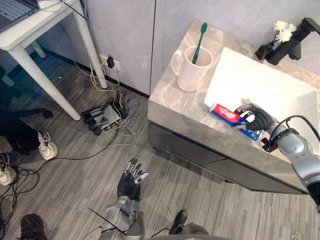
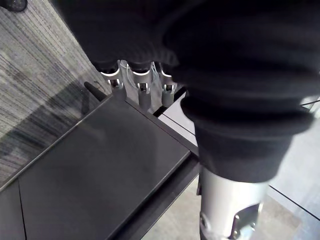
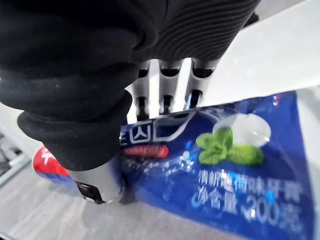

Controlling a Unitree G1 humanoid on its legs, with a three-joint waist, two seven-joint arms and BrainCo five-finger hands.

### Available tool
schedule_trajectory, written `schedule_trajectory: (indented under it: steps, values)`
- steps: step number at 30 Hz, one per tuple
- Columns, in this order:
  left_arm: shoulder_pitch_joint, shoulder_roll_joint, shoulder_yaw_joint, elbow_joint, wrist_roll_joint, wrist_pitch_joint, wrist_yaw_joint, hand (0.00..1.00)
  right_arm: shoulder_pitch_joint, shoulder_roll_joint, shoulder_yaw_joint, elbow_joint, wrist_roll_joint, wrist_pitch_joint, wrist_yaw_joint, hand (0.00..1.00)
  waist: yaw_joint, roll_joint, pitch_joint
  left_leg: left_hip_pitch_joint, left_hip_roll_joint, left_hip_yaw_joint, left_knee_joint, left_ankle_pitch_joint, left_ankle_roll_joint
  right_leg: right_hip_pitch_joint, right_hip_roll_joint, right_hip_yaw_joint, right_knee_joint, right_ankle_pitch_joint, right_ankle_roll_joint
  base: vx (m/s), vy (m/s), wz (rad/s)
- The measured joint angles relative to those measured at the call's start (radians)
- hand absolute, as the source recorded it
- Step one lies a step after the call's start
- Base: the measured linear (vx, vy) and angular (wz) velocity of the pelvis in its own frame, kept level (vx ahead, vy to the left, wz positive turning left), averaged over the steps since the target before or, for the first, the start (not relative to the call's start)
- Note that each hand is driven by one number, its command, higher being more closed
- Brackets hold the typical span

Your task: Organize washtable

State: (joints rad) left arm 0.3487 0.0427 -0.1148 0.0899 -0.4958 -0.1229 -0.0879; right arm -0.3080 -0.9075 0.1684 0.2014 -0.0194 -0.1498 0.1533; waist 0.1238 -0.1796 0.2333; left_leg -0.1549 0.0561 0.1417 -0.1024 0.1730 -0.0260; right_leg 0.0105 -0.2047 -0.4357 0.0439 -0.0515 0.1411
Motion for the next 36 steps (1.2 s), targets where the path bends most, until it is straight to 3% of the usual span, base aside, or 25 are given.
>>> schedule_trajectory:
  steps: [9, 14, 22, 26, 32, 36]
  values:
    - [-0.002, 0.000, 0.001, 0.000, 0.000, 0.000, 0.000, 0.00, -0.002, 0.001, -0.014, 0.002, 0.034, 0.003, 0.008, 1.00, 0.000, 0.000, -0.001, 0.001, -0.002, -0.005, 0.001, 0.000, 0.001, 0.004, -0.001, -0.003, 0.001, 0.000, 0.000, 0.00, 0.000, 0.00]
    - [-0.021, -0.006, 0.026, -0.007, 0.000, 0.002, 0.000, 0.00, -0.030, 0.051, -0.130, 0.003, 0.109, 0.003, 0.020, 1.00, -0.008, 0.008, -0.006, 0.023, -0.008, -0.006, 0.007, 0.002, -0.001, 0.024, -0.004, -0.007, 0.004, 0.000, 0.000, 0.00, 0.003, 0.01]
    - [-0.025, -0.023, 0.111, -0.050, 0.000, 0.002, 0.006, 0.00, -0.121, 0.019, -0.344, -0.024, 0.168, -0.001, -0.051, 1.00, -0.052, 0.077, -0.052, 0.029, -0.021, -0.027, 0.000, -0.001, -0.004, 0.043, -0.009, -0.030, 0.004, 0.002, 0.003, -0.04, 0.024, 0.07]
    - [-0.029, -0.023, 0.112, -0.091, -0.004, 0.005, 0.005, 0.00, -0.121, 0.033, -0.409, -0.034, 0.169, -0.001, -0.064, 1.00, -0.057, 0.094, -0.085, 0.035, -0.022, -0.027, 0.006, 0.002, 0.000, 0.052, -0.009, -0.030, -0.005, 0.007, 0.006, 0.00, 0.000, 0.00]
    - [-0.132, 0.003, 0.103, -0.243, -0.064, 0.007, 0.005, 0.00, -0.091, 0.211, -0.462, -0.191, 0.244, -0.001, -0.114, 1.00, -0.065, 0.136, -0.112, 0.055, -0.023, -0.025, 0.006, 0.002, 0.000, 0.073, -0.008, -0.029, -0.013, 0.009, 0.007, 0.00, -0.001, -0.01]
    - [-0.232, 0.079, 0.086, -0.349, -0.106, 0.003, 0.010, 0.00, -0.041, 0.337, -0.356, -0.307, 0.271, -0.001, -0.105, 1.00, -0.078, 0.149, -0.123, 0.069, -0.023, -0.020, 0.007, 0.002, 0.000, 0.084, -0.008, -0.022, -0.014, 0.009, 0.007, 0.01, -0.005, -0.04]
